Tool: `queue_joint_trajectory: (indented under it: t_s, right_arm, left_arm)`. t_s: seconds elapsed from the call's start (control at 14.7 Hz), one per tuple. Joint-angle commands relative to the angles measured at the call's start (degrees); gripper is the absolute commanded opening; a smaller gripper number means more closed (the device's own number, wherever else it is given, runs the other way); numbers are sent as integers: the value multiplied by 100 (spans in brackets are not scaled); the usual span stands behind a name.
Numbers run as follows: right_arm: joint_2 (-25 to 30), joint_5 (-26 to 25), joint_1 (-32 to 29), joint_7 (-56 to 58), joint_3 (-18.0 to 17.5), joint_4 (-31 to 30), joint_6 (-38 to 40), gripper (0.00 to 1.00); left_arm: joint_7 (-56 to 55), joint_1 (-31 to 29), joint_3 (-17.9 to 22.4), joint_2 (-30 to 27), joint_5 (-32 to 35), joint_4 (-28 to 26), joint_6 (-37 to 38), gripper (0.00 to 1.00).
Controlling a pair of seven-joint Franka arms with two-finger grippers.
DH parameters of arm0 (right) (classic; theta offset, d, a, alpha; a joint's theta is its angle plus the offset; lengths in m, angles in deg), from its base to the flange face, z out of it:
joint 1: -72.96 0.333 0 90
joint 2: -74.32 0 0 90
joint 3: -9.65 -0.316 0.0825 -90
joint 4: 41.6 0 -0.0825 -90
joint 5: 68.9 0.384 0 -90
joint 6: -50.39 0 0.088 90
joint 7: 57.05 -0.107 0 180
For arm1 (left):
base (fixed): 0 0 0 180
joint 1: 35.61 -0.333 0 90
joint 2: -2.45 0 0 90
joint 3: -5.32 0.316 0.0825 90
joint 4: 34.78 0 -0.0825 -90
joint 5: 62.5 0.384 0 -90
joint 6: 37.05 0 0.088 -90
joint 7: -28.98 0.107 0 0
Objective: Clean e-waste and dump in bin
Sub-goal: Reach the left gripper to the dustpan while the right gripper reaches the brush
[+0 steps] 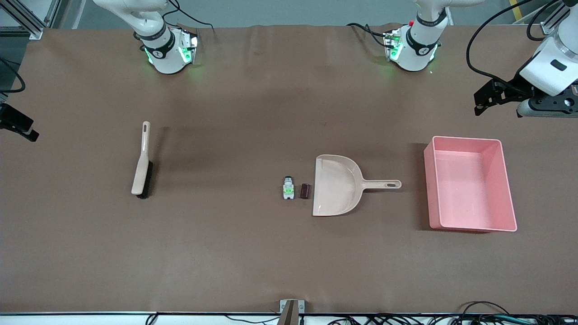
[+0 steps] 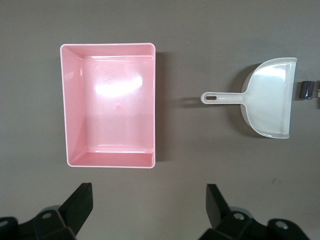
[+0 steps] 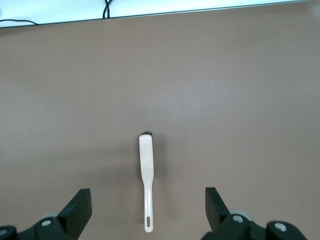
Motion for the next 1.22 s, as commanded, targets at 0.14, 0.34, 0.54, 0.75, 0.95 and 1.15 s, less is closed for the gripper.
queue_joint_trajectory:
  t_s: [0.14, 0.34, 0.54, 0.75, 0.95, 1.15]
  right_arm:
    - [29, -2, -34, 58, -38, -92, 11, 100]
    - [20, 6, -43, 49, -38, -83, -33, 100]
    - [12, 6, -43, 41, -47, -92, 11, 100]
    - [-6, 15, 10, 41, -47, -92, 20, 100]
    - [-6, 15, -8, 41, -47, -101, 20, 100]
    - [-242, 15, -43, 49, -47, -162, 29, 100]
  left_arm:
    - [-43, -50, -39, 54, -31, 109, 11, 100]
    - [28, -50, -39, 273, 12, 380, 20, 100]
    - [45, -50, -31, 432, 21, 513, 20, 100]
    - [54, 2, -39, 633, 4, 496, 11, 100]
    - [89, 108, -101, 888, 12, 496, -120, 100]
    - [536, 170, -373, 1223, 12, 487, -348, 100]
